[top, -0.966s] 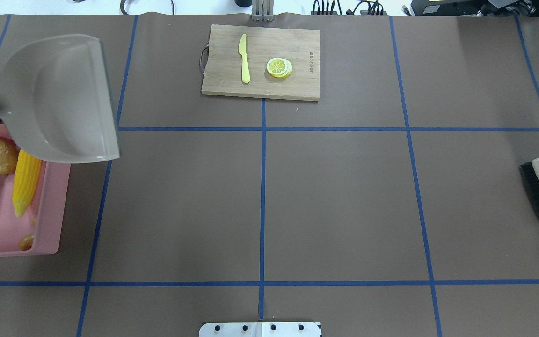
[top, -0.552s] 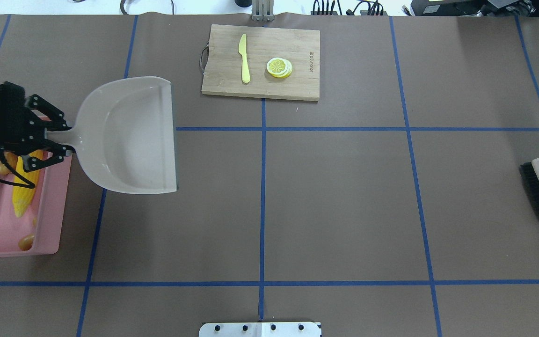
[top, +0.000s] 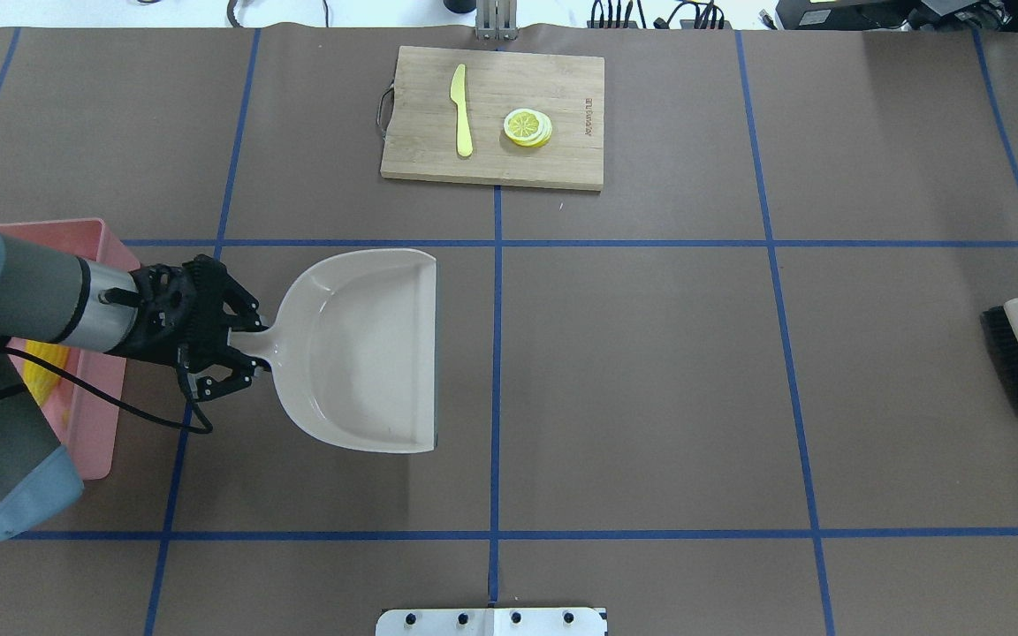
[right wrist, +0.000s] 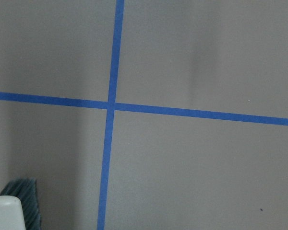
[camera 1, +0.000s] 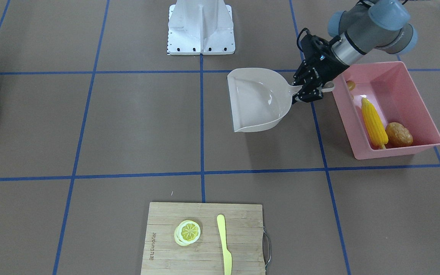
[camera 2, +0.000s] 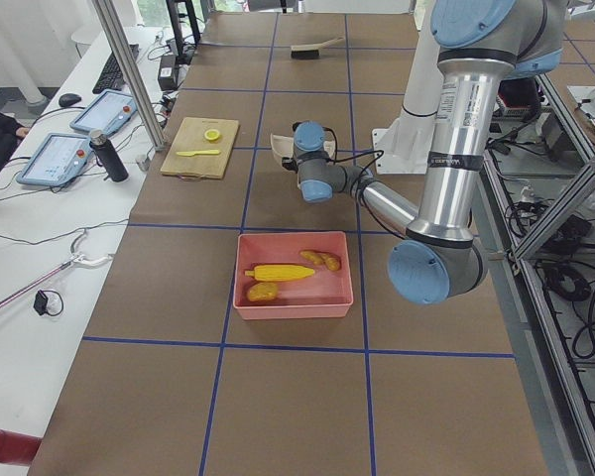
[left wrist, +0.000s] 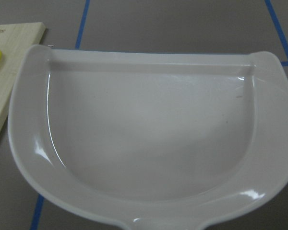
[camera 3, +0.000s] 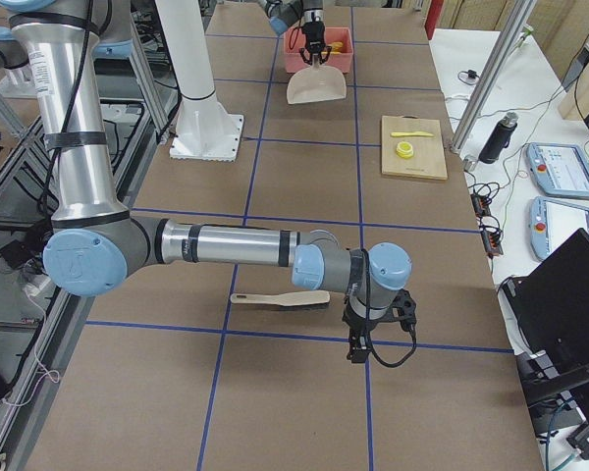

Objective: Sweep and dump trash into bin
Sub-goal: 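Bring the empty dustpan with the left gripper back onto the table, then lower the dustpan flat onto the table with the left gripper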

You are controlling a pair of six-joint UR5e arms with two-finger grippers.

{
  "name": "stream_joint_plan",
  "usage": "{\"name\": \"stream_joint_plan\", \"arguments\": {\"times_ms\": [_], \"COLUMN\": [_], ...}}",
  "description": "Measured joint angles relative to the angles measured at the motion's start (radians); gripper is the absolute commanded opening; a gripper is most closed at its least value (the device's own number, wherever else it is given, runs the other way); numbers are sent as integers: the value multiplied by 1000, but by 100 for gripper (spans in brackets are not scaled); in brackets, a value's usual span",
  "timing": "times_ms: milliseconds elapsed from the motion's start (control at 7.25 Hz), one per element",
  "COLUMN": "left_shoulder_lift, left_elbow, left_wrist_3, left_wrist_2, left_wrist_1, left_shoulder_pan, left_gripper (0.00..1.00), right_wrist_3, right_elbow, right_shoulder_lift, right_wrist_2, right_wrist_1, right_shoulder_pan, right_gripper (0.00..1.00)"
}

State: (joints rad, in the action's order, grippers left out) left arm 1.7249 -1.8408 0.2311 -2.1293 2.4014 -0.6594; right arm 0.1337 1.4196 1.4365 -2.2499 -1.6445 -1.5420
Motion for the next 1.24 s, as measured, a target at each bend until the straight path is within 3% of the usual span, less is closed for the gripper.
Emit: {"name": "stream_joint_plan", "arguments": {"times_ms": [690,1241], "left_shoulder_lift": [114,117], "left_elbow": [80,84], "left_wrist_3": [-11,0], "left_wrist_2": [46,81], "left_wrist_1": [-128,-156], "left_shoulder_pan": [87,95], "left_gripper": [0,0], "right_wrist_3": [-8,-9], "right_elbow": [0,-6], "right_shoulder_lift": [-1,1], "right_wrist_2": [-2,-2], "right_wrist_1": [-1,-1], "right_shoulder_pan": [-2,-3], "right_gripper": [100,100]}}
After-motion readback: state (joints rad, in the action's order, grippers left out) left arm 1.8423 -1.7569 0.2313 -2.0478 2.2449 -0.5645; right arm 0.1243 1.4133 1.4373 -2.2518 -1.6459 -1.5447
